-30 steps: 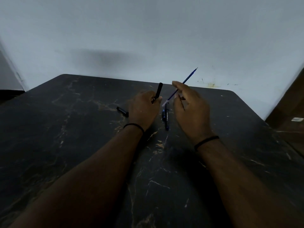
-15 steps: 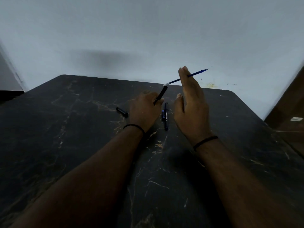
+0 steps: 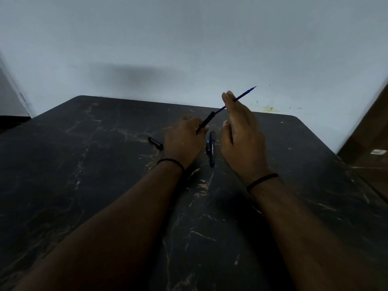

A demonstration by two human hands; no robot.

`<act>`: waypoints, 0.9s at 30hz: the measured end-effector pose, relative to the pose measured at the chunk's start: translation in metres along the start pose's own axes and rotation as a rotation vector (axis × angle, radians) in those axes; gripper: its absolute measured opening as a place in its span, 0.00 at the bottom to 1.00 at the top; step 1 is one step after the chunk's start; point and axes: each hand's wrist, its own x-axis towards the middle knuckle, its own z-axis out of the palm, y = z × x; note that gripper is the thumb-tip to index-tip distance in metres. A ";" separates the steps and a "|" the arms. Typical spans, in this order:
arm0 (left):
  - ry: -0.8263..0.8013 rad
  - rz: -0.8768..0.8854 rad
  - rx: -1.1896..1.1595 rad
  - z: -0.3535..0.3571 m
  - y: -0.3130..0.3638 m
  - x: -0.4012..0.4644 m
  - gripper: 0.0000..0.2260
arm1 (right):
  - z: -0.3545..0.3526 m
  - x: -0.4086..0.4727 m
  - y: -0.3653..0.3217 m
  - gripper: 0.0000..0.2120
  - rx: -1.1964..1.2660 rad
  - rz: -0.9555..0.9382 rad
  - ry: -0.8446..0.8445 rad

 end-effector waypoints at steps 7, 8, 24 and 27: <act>0.020 0.082 -0.068 0.001 0.003 -0.001 0.09 | 0.000 0.000 0.000 0.24 -0.028 -0.010 -0.080; 0.023 0.068 -0.083 0.001 0.003 -0.001 0.09 | 0.000 0.000 0.000 0.21 -0.009 0.014 -0.036; 0.011 0.084 -0.172 -0.002 0.009 -0.003 0.18 | 0.004 -0.002 0.005 0.12 0.038 0.213 0.133; 0.133 -0.201 -0.075 -0.005 -0.007 0.001 0.23 | 0.003 -0.002 0.007 0.10 0.057 0.218 0.126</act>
